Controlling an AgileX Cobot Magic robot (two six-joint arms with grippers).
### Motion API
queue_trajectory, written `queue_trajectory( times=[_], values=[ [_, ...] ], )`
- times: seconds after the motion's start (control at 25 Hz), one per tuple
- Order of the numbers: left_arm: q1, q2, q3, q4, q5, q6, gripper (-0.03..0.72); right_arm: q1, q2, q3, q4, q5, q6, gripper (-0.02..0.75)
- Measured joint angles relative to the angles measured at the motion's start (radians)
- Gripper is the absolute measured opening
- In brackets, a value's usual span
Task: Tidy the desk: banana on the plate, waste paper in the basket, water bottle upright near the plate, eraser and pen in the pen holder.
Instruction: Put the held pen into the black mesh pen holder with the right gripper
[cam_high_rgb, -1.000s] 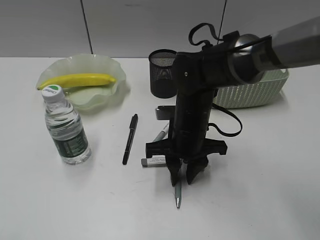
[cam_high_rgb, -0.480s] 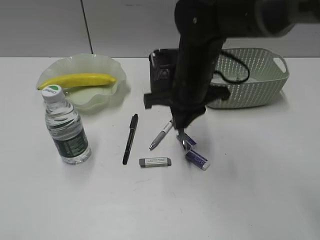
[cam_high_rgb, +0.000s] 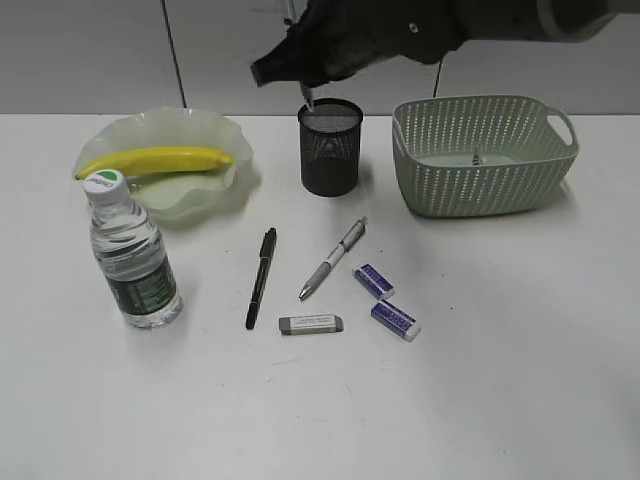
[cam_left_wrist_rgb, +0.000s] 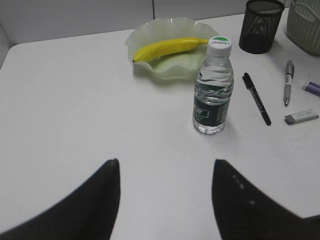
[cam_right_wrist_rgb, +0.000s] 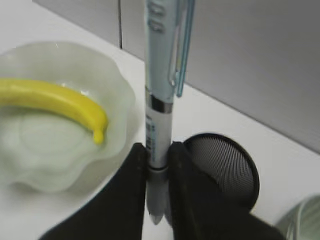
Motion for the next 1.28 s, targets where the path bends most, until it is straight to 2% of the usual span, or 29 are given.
queue_trajectory(
  times=[0.12,0.36,0.48,0.56,0.72,0.8,1.04,1.16,1.28],
  values=[
    [0.000,0.000,0.000,0.000,0.000,0.000,0.435,-0.045,0.046,0.000,-0.044,-0.170,0.006,0.108],
    [0.000,0.000,0.000,0.000,0.000,0.000,0.435,-0.158,0.148,0.000,-0.033,-0.334,0.029,0.108],
    [0.000,0.000,0.000,0.000,0.000,0.000,0.435,-0.178,0.182,0.000,-0.018,-0.462,0.031,0.108],
    [0.000,0.000,0.000,0.000,0.000,0.000,0.435,-0.185,0.197,-0.005,-0.001,-0.496,0.031,0.108],
    [0.000,0.000,0.000,0.000,0.000,0.000,0.435,-0.196,0.232,-0.009,0.016,-0.488,0.031,0.110],
    [0.000,0.000,0.000,0.000,0.000,0.000,0.435,-0.200,0.239,-0.009,0.018,-0.480,0.033,0.141],
    [0.000,0.000,0.000,0.000,0.000,-0.001,0.435,-0.203,0.235,-0.009,0.020,-0.464,0.033,0.391],
    [0.000,0.000,0.000,0.000,0.000,-0.001,0.435,-0.203,0.195,-0.009,0.021,-0.365,0.033,0.433],
    [0.000,0.000,0.000,0.000,0.000,-0.001,0.435,-0.203,0.116,-0.009,0.036,-0.165,0.033,0.438]
  ],
)
